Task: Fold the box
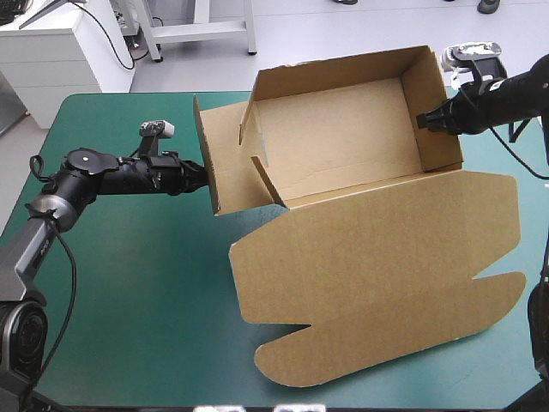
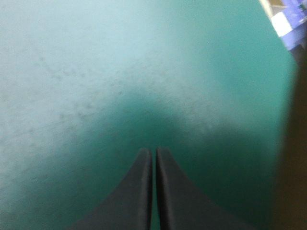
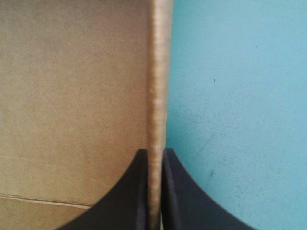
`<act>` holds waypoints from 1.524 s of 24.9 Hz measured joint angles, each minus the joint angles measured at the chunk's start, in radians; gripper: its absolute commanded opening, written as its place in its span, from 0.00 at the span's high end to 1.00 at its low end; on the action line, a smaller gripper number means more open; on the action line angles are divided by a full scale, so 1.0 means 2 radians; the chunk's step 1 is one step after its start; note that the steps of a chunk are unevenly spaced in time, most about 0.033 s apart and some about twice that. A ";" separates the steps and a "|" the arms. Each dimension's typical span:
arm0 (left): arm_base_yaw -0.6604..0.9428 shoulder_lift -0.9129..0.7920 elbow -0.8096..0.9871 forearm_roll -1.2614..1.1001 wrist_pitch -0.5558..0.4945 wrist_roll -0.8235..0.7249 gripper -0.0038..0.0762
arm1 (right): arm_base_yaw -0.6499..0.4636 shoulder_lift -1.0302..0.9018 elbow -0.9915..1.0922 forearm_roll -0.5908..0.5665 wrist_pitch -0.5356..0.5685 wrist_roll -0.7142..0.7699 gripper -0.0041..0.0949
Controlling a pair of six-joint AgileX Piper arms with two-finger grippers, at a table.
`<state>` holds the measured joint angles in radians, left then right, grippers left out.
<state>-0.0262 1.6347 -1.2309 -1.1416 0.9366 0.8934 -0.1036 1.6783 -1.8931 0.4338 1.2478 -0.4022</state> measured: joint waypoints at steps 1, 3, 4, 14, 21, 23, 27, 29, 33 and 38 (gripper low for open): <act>0.000 0.000 0.000 -0.018 0.011 0.009 0.93 | 0.000 0.000 0.000 0.000 0.000 0.000 0.98; 0.000 0.000 0.000 -0.063 0.042 0.031 0.93 | 0.000 0.003 0.000 -0.001 0.000 0.000 0.98; 0.000 0.000 0.000 -0.084 0.056 0.040 0.94 | 0.000 0.003 0.000 0.000 0.000 0.000 0.98; 0.000 0.000 0.000 -0.205 0.124 0.072 0.93 | 0.042 0.013 0.000 -0.018 -0.013 0.016 0.98; 0.000 0.000 0.000 -0.215 0.124 0.072 0.68 | 0.072 0.013 0.000 -0.048 -0.042 0.040 0.98; 0.000 0.000 0.000 -0.226 0.124 0.083 0.51 | 0.084 0.013 0.000 -0.071 -0.055 0.055 0.98; 0.000 0.000 0.000 -0.230 0.124 0.087 0.28 | 0.096 0.013 0.000 -0.085 -0.067 0.073 0.98; 0.000 0.000 0.000 -0.230 0.124 0.087 0.28 | 0.103 0.013 0.000 -0.092 -0.075 0.079 0.98; 0.000 0.000 0.000 -0.231 0.124 0.087 0.28 | 0.127 0.013 0.000 -0.123 -0.094 0.103 0.98; 0.001 -0.001 -0.005 -0.222 0.120 0.096 0.28 | 0.145 0.013 0.000 -0.150 -0.101 0.126 0.98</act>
<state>-0.0243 1.6330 -1.2405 -1.5853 1.1775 1.0847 0.1863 1.7036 -1.8931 0.1329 1.0466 -0.1508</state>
